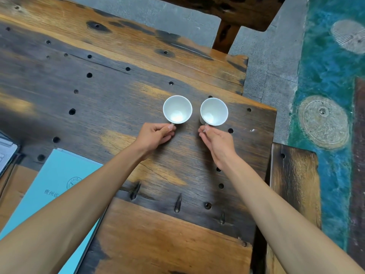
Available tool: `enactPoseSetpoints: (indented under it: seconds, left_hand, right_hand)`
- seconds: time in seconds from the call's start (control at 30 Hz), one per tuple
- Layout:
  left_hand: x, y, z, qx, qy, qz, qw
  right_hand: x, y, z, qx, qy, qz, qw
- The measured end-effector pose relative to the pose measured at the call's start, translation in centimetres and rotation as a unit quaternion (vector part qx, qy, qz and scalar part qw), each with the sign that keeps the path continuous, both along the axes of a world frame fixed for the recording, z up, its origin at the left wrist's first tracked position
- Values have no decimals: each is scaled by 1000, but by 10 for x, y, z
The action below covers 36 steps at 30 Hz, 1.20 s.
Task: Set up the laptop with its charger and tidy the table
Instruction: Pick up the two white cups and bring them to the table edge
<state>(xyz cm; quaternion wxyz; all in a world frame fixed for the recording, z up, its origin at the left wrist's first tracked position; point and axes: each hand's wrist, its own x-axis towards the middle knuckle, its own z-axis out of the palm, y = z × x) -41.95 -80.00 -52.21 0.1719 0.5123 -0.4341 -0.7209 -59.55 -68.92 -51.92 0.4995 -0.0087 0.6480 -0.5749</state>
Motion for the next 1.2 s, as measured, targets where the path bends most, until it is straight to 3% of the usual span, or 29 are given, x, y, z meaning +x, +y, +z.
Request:
enactPoseSetpoints:
  seconds: [0.3, 0.57, 0.7, 1.2]
  left_hand:
    - [42, 63, 41, -8, 8, -2, 1000]
    - [102, 152, 85, 45, 33, 0, 998]
    - [134, 191, 99, 50, 25, -20, 998]
    - [187, 308, 107, 60, -6, -69, 996]
  right_hand:
    - [20, 71, 44, -1, 4, 9, 1000]
    - [71, 158, 92, -16, -28, -4, 999]
    - [96, 213, 109, 21, -18, 30, 999]
    - [172, 366, 107, 35, -37, -21, 998]
